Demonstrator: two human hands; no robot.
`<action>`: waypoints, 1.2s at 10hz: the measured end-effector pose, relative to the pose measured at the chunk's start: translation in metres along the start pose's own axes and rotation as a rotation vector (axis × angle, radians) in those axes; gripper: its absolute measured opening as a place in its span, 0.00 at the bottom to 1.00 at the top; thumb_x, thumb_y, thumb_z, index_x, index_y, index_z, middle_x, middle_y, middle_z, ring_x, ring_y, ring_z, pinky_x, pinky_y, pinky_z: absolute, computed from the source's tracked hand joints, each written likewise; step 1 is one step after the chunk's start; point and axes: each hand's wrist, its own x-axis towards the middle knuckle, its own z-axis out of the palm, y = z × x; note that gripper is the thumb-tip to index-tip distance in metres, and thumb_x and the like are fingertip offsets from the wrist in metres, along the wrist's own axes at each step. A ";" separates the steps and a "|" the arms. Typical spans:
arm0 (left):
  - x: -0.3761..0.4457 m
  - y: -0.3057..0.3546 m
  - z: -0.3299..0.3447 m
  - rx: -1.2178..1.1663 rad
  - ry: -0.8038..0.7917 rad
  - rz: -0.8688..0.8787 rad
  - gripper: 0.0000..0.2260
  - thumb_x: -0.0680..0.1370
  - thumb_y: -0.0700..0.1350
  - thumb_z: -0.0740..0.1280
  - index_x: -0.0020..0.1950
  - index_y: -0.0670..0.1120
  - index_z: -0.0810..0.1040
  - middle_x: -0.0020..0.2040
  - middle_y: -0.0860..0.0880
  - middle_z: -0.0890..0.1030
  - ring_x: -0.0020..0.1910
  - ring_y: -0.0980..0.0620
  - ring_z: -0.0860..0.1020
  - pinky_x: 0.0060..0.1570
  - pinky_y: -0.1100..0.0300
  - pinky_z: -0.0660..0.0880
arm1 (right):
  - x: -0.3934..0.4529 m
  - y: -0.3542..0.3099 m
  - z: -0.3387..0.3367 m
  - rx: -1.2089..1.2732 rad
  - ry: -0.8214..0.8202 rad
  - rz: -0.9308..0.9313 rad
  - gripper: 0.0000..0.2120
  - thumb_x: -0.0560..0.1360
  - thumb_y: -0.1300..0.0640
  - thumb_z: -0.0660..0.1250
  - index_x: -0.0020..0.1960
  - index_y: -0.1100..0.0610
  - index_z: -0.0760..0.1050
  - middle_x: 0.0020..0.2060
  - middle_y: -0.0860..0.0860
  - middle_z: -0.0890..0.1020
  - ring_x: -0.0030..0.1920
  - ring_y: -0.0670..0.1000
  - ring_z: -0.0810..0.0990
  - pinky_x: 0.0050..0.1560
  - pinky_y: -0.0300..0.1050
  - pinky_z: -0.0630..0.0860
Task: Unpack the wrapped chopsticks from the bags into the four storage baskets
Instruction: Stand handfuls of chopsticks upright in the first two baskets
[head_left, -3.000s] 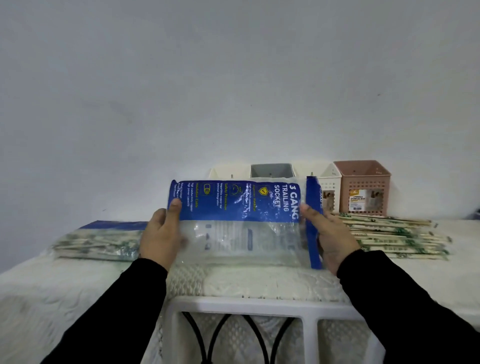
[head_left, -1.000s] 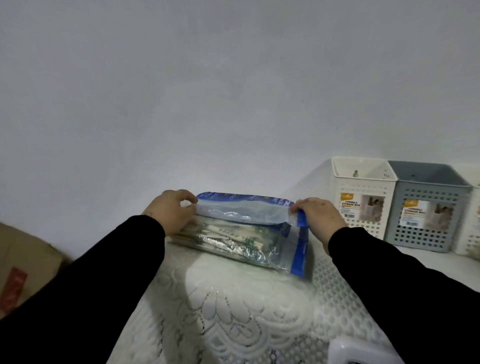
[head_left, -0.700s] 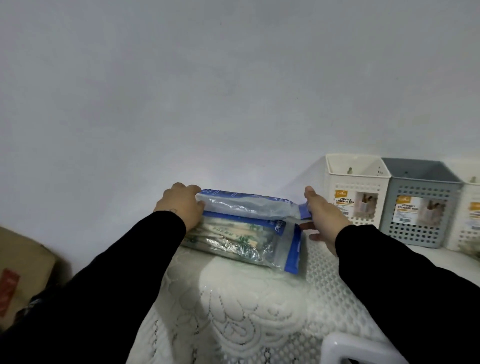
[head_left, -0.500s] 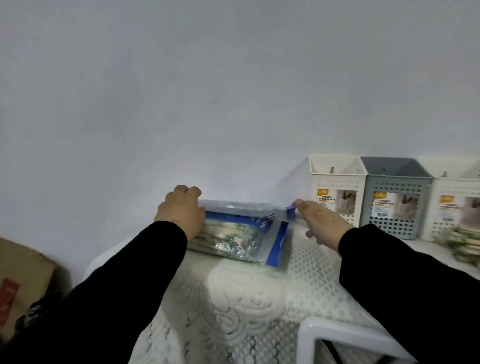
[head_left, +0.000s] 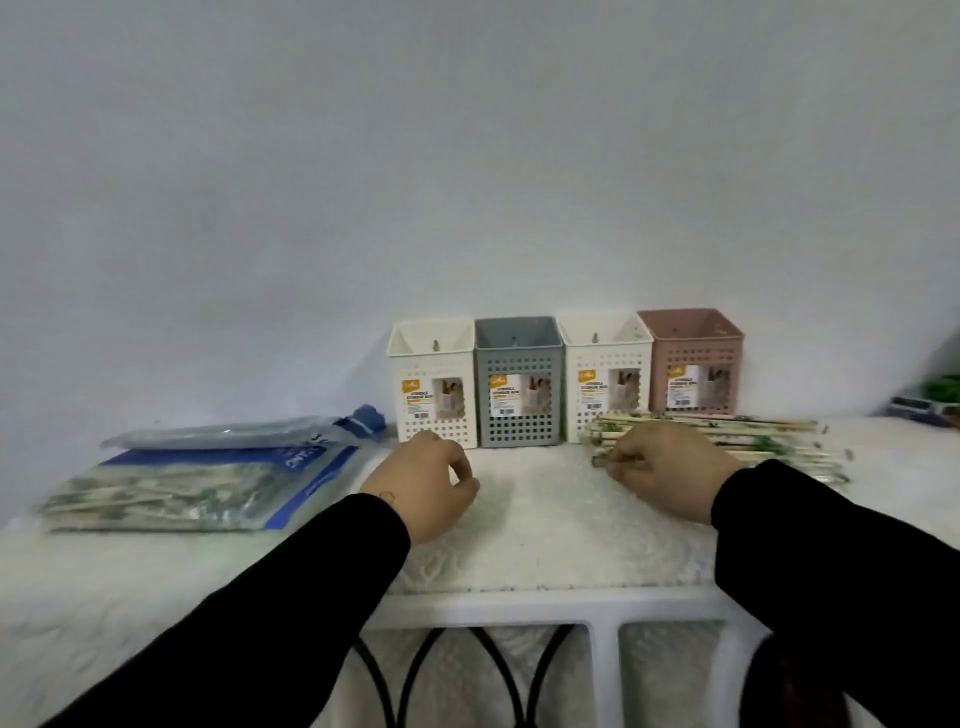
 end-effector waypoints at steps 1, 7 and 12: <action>0.011 0.031 0.012 -0.089 -0.080 -0.033 0.06 0.76 0.54 0.68 0.49 0.54 0.80 0.57 0.52 0.76 0.56 0.51 0.76 0.55 0.58 0.72 | -0.012 0.041 -0.009 0.062 0.092 0.081 0.09 0.75 0.48 0.64 0.46 0.49 0.81 0.48 0.47 0.82 0.51 0.51 0.78 0.52 0.47 0.75; 0.111 0.157 0.099 -0.720 -0.086 -0.538 0.33 0.81 0.63 0.50 0.76 0.39 0.62 0.73 0.39 0.68 0.71 0.40 0.67 0.67 0.52 0.64 | 0.013 0.188 -0.003 0.459 0.025 0.739 0.27 0.81 0.45 0.53 0.58 0.68 0.75 0.56 0.64 0.78 0.50 0.59 0.75 0.47 0.44 0.64; 0.103 0.154 0.099 -0.840 -0.070 -0.455 0.33 0.79 0.65 0.51 0.75 0.44 0.64 0.73 0.43 0.68 0.70 0.41 0.68 0.70 0.51 0.63 | 0.022 0.184 -0.008 0.612 0.092 0.637 0.28 0.81 0.44 0.51 0.67 0.66 0.70 0.65 0.64 0.74 0.59 0.60 0.75 0.58 0.49 0.69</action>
